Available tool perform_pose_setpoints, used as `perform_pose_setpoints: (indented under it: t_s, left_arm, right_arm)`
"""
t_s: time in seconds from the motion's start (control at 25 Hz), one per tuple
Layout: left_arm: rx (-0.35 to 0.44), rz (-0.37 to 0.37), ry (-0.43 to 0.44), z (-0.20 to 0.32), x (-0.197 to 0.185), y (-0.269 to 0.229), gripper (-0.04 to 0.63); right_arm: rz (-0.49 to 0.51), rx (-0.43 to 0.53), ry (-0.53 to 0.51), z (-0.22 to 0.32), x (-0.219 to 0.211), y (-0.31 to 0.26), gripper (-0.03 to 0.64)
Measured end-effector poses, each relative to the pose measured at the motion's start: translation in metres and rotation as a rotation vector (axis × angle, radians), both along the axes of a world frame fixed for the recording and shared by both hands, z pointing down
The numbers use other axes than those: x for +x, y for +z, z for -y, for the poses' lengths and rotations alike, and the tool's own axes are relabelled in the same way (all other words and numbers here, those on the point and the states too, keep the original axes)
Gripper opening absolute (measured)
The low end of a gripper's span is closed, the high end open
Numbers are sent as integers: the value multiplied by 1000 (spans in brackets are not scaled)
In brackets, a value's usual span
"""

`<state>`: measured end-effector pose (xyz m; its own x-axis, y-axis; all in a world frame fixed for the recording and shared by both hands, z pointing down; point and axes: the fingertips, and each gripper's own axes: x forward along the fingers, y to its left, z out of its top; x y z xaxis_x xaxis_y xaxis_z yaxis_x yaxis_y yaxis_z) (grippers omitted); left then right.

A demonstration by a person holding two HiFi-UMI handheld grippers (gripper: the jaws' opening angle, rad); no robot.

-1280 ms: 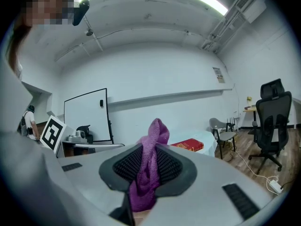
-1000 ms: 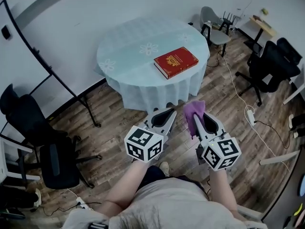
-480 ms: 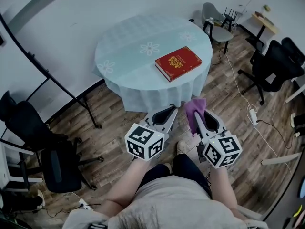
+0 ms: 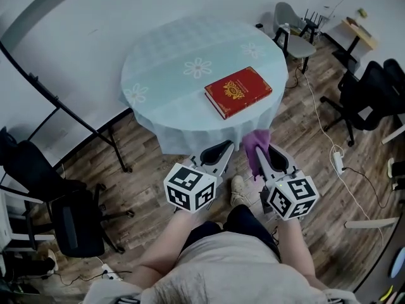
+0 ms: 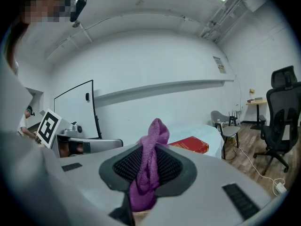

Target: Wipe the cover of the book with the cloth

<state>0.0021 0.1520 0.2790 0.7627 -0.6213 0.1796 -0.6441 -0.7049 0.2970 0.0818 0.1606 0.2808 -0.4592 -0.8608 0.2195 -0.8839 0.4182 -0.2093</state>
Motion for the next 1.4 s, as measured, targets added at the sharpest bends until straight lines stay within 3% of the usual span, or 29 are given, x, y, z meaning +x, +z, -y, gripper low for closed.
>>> perform_pose_setpoints:
  t_s: [0.8, 1.4]
  left_arm:
    - [-100, -18, -93, 165, 41, 23, 37]
    - [-110, 23, -169, 249, 78, 30, 37]
  right_arm:
    - [-15, -67, -108, 172, 48, 16, 92]
    - [14, -86, -205, 268, 78, 24, 92]
